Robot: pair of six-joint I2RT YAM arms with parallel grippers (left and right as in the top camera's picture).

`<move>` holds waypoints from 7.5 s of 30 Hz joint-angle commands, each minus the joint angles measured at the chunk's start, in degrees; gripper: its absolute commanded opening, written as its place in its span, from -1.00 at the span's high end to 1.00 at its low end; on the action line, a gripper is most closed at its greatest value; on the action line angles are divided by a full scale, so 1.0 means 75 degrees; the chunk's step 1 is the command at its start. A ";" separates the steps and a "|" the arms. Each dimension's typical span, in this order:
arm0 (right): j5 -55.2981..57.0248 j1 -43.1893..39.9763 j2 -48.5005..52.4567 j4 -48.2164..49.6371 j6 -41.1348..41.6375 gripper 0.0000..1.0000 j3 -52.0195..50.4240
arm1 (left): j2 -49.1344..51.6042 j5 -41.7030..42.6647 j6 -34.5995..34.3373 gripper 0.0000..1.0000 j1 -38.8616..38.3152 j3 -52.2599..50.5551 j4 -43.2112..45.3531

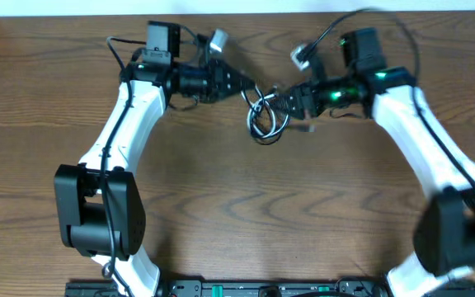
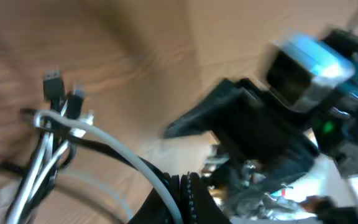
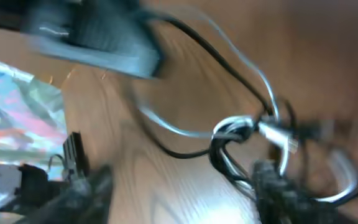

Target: Untangle cables

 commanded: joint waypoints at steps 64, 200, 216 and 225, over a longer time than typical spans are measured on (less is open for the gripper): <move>0.6499 -0.0268 -0.0458 -0.1597 0.4237 0.95 0.0102 | -0.0154 -0.6309 0.0009 -0.55 -0.0565 0.0055 -0.2084; 0.5074 0.1510 0.1795 -0.1338 0.3649 0.95 0.0087 | -0.1638 -0.7586 -0.0102 0.66 0.1084 -0.0017 -0.3995; 0.5368 0.1536 0.1795 -0.1370 0.3509 0.74 0.0087 | 0.0172 -0.7679 0.0262 0.55 0.0924 -0.0017 -0.3835; 0.5272 0.1478 0.1795 -0.1276 0.3398 0.55 0.0087 | 0.1463 -0.6033 -0.0230 0.35 0.0160 -0.0017 -0.4022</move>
